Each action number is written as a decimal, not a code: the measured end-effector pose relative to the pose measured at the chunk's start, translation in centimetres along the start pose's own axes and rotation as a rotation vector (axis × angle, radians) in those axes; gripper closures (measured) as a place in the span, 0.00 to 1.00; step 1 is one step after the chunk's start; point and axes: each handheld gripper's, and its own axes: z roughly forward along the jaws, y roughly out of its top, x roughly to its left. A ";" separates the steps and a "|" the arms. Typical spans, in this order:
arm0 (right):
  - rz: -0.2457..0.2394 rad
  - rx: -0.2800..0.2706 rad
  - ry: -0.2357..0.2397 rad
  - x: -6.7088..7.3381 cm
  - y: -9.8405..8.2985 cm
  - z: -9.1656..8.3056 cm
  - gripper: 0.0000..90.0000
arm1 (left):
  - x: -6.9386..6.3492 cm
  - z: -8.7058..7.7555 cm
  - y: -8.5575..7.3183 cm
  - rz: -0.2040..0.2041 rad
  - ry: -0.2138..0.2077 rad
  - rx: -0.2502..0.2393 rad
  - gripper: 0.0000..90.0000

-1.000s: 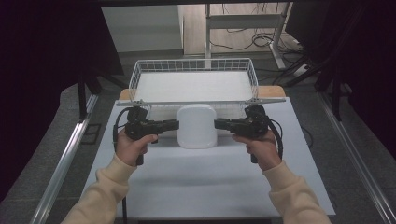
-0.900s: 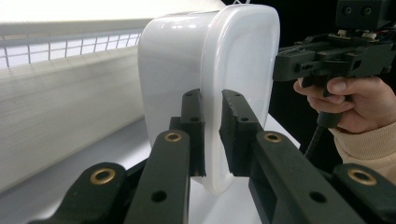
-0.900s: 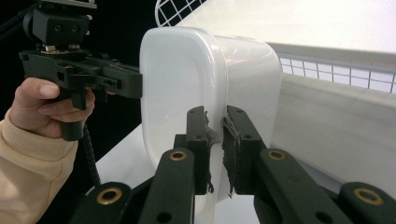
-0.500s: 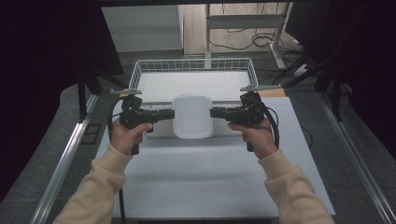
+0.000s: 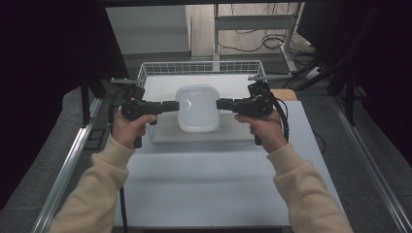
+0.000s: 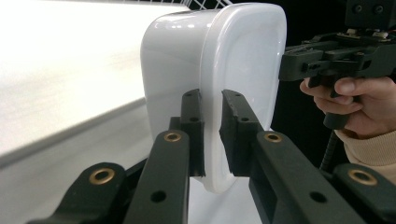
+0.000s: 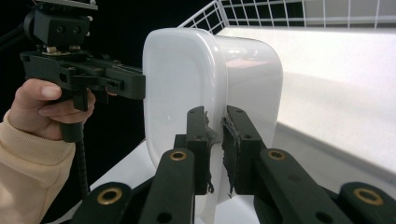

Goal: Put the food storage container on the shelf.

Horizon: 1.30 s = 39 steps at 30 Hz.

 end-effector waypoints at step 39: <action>0.149 0.023 -0.011 -6.0 6.8 2.9 0.89 | 5.9 3.5 8.0 -0.126 -0.040 0.054 0.89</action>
